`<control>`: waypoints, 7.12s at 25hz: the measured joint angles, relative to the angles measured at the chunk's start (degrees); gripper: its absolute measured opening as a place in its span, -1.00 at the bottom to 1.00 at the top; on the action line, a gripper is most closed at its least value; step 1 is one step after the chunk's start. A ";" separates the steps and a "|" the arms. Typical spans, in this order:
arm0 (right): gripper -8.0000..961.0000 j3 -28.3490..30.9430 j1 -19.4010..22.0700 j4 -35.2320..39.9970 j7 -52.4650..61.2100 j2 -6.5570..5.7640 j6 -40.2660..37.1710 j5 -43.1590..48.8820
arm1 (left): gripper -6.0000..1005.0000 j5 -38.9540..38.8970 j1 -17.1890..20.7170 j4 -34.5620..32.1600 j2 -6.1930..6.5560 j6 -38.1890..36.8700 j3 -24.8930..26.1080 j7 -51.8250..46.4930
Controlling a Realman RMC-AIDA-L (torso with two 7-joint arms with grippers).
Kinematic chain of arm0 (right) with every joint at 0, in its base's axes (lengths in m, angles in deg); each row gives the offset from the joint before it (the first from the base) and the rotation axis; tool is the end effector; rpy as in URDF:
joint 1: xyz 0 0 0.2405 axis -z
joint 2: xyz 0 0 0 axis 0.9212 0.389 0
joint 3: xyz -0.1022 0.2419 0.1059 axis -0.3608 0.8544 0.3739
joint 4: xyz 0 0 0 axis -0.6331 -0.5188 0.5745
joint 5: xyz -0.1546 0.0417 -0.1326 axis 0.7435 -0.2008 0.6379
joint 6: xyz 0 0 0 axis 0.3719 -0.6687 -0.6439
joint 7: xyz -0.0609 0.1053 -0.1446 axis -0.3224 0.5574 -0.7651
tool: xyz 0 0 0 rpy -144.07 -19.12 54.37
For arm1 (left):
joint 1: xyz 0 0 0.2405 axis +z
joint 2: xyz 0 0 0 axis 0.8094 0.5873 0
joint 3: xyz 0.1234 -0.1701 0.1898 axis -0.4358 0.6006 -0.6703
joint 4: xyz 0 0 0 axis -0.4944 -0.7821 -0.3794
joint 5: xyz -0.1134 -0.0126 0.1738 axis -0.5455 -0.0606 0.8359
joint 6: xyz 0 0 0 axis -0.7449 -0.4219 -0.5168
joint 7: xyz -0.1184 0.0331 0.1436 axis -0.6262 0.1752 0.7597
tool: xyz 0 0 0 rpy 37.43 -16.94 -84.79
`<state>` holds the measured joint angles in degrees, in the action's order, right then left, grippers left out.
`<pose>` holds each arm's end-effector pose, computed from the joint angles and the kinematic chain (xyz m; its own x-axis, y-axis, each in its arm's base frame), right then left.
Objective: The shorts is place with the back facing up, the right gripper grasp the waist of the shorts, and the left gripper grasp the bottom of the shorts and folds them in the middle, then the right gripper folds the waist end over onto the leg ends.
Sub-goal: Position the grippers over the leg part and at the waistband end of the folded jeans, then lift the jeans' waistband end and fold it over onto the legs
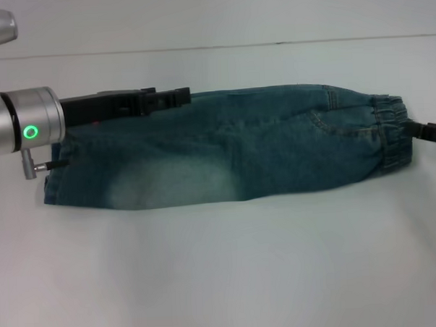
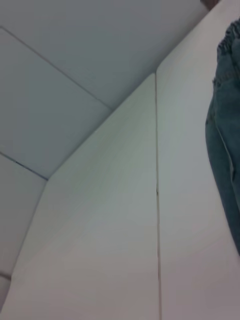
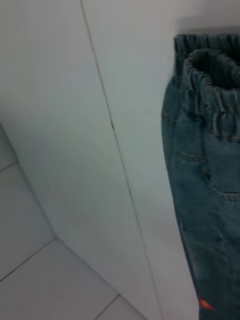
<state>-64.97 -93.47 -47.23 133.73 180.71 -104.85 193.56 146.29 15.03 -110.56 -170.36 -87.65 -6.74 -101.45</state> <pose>0.3793 0.3775 0.0141 0.3666 -0.6600 -0.6557 -0.9276 -0.3140 -0.2025 -0.2305 0.4317 -0.0571 0.5155 0.6425 0.5670 0.8151 -0.5717 -0.0933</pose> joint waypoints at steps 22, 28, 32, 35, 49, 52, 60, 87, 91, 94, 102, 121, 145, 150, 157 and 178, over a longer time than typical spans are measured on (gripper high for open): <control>0.49 -0.45 0.19 -2.26 -2.30 0.82 1.98 0.12 | 0.83 -0.81 -0.90 0.20 -0.84 -0.74 -0.13 0.12; 0.48 -0.54 0.58 -2.51 -3.55 1.08 2.14 0.27 | 0.83 -0.81 -0.87 0.29 -0.81 -0.55 -0.13 0.22; 0.47 -0.62 0.65 -2.53 -4.46 1.18 2.46 0.41 | 0.83 -0.81 -0.84 0.29 -0.89 -0.51 -0.13 0.12; 0.46 -0.65 0.65 -2.53 -5.25 1.22 2.61 0.48 | 0.83 -0.80 -0.79 0.29 -0.99 -0.45 -0.13 -0.04; 0.38 -2.35 -0.82 -2.46 -5.48 0.88 2.63 0.56 | 0.83 -0.80 -0.92 0.29 -1.21 -0.67 -0.13 -0.20; 0.29 -3.25 -1.27 -2.47 -5.44 0.86 2.53 0.55 | 0.83 -0.80 -0.92 0.36 -1.21 -0.65 -0.13 -0.21; 0.15 -3.94 -1.65 -2.41 -4.13 0.80 2.55 0.51 | 0.83 -0.80 -1.24 0.38 -1.21 -0.45 -0.13 -0.21; 0.08 -2.94 -1.32 -2.51 1.16 0.26 2.08 0.10 | 0.82 -2.82 -2.92 0.12 -1.29 0.60 -1.73 -0.73; 0.05 -3.19 -1.65 -2.51 1.19 0.32 2.09 0.10 | 0.82 -3.01 -2.93 0.07 -1.30 0.48 -2.15 -0.77; 0.03 -3.29 -1.93 -2.51 1.20 0.55 2.27 0.23 | 0.82 -3.01 -2.93 0.03 -1.30 0.56 -2.54 -0.82; -0.02 -3.51 -2.65 -3.50 1.61 0.66 3.12 0.44 | 0.81 -3.00 -3.11 0.04 -1.30 0.99 -3.01 -0.86; -0.87 -3.11 -2.91 -3.23 2.12 0.74 3.37 0.02 | 0.79 -2.61 -1.54 0.20 -1.32 0.34 -4.33 -1.87; -0.86 -3.02 -3.57 -1.69 1.21 0.88 1.58 -0.16 | -0.33 -4.56 -1.31 5.76 -1.65 4.53 -4.69 0.48; -0.85 -3.03 -3.55 -1.39 1.29 0.83 1.04 -0.16 | -0.69 -4.60 -2.09 7.71 -1.77 7.35 -7.73 0.49; -0.85 -3.00 -3.60 1.64 2.71 0.88 -2.16 -0.32 | -0.95 -5.40 -4.04 12.29 -2.04 15.40 -11.81 0.52; -0.83 -3.34 -3.61 16.39 8.89 3.36 -8.99 -2.27 | -0.90 -18.10 -8.28 19.60 -2.18 30.06 -31.08 0.09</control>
<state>-68.31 -97.08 -30.84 142.62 184.07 -113.84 191.29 128.20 6.75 -90.96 -172.54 -57.59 -37.82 -101.35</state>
